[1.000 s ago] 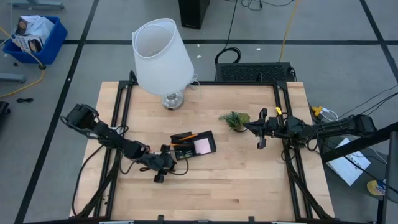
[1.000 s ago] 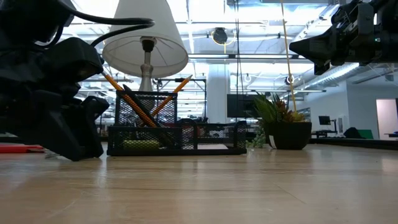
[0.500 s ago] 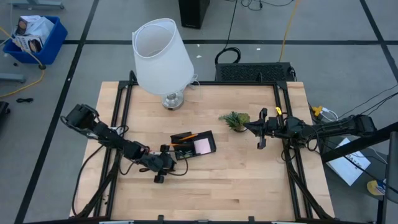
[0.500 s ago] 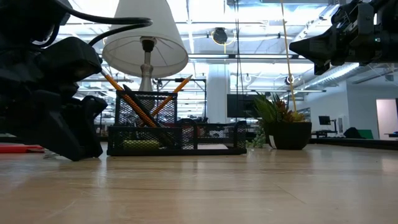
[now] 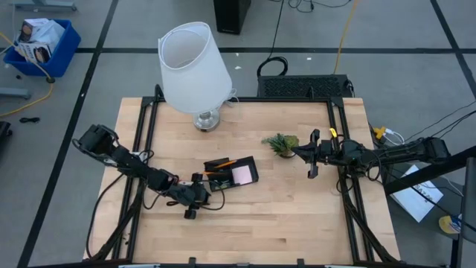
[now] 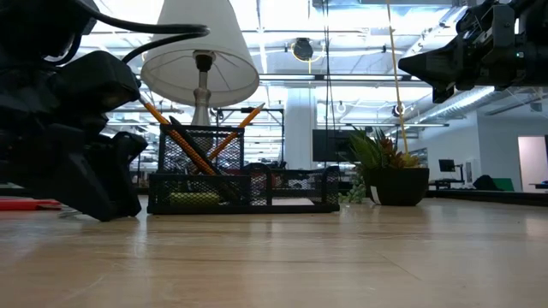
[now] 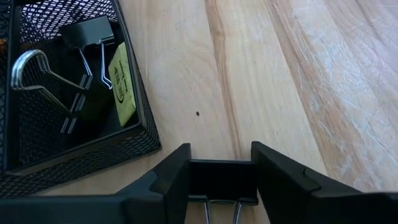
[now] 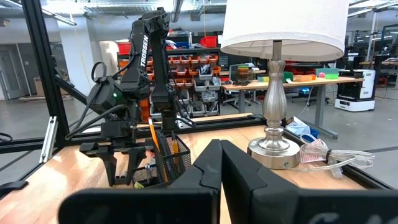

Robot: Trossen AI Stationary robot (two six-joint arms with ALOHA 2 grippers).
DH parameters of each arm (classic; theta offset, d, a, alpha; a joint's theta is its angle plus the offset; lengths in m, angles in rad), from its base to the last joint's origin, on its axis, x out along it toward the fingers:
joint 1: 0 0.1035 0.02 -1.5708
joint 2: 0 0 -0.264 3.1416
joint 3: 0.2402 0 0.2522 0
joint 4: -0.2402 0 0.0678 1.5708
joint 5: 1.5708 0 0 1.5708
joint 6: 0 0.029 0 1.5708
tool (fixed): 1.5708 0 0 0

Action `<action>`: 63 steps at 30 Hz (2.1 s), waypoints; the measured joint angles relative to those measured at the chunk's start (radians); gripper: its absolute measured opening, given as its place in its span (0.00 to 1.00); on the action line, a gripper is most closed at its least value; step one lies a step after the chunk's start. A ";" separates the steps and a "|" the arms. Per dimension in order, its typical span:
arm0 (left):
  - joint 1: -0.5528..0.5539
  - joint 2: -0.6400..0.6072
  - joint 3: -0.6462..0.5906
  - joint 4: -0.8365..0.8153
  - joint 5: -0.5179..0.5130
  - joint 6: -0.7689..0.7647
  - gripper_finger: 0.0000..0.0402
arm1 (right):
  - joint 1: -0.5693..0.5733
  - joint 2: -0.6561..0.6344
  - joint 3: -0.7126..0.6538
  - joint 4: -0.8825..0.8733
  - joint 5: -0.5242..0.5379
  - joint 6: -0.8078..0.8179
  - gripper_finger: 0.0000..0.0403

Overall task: Pick and place office supplies into organizer
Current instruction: Put the black binder clip into the black desk organizer

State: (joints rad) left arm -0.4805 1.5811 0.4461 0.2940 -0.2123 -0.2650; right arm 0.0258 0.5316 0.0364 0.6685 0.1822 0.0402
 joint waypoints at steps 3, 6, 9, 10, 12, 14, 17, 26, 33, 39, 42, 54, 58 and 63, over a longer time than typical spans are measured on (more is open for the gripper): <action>0.000 0.000 0.000 0.007 0.000 -0.013 0.41 | 0.000 0.000 0.000 0.000 0.000 0.000 0.00; 0.000 0.000 -0.001 0.021 -0.003 -0.037 0.37 | 0.000 0.000 0.000 0.000 0.000 0.000 0.00; 0.000 0.001 -0.002 0.038 -0.008 -0.070 0.36 | 0.000 0.000 0.000 0.000 0.000 0.000 0.00; 0.000 0.001 -0.002 0.043 -0.008 -0.079 0.36 | 0.000 0.000 0.000 0.000 0.000 0.000 0.00; -0.003 0.001 -0.002 0.051 -0.007 -0.090 0.37 | 0.000 0.000 0.000 0.000 0.000 0.000 0.00; -0.009 0.002 -0.002 0.058 -0.006 -0.101 0.40 | 0.000 0.000 0.000 0.000 0.000 0.000 0.00; -0.022 -0.002 -0.002 0.076 0.004 -0.125 0.42 | 0.000 0.000 0.000 0.000 0.000 0.000 0.00; -0.033 -0.031 -0.001 0.099 -0.029 -0.182 0.37 | 0.000 0.000 0.000 0.000 0.000 0.000 0.00; -0.038 -0.058 0.001 0.164 -0.062 -0.158 0.42 | 0.000 0.000 0.000 0.000 0.000 0.000 0.00; -0.036 -0.058 0.002 0.260 -0.146 -0.176 0.37 | 0.000 0.000 0.000 0.000 0.000 0.000 0.00; -0.031 -0.058 0.002 0.284 -0.158 -0.167 0.38 | 0.000 0.000 0.000 0.000 0.000 0.000 0.00; 0.039 -0.058 0.002 0.304 -0.263 -0.167 0.33 | 0.000 0.000 0.000 0.000 0.000 0.000 0.00; 0.049 -0.058 0.002 0.309 -0.273 -0.219 0.26 | 0.000 0.000 0.000 0.000 0.000 0.000 0.00; 0.010 -0.058 0.002 0.374 -0.188 -0.207 0.22 | 0.000 0.000 0.000 0.000 0.000 0.000 0.00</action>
State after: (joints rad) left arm -0.4706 1.5230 0.4484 0.6678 -0.4000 -0.4717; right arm 0.0257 0.5315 0.0365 0.6682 0.1822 0.0399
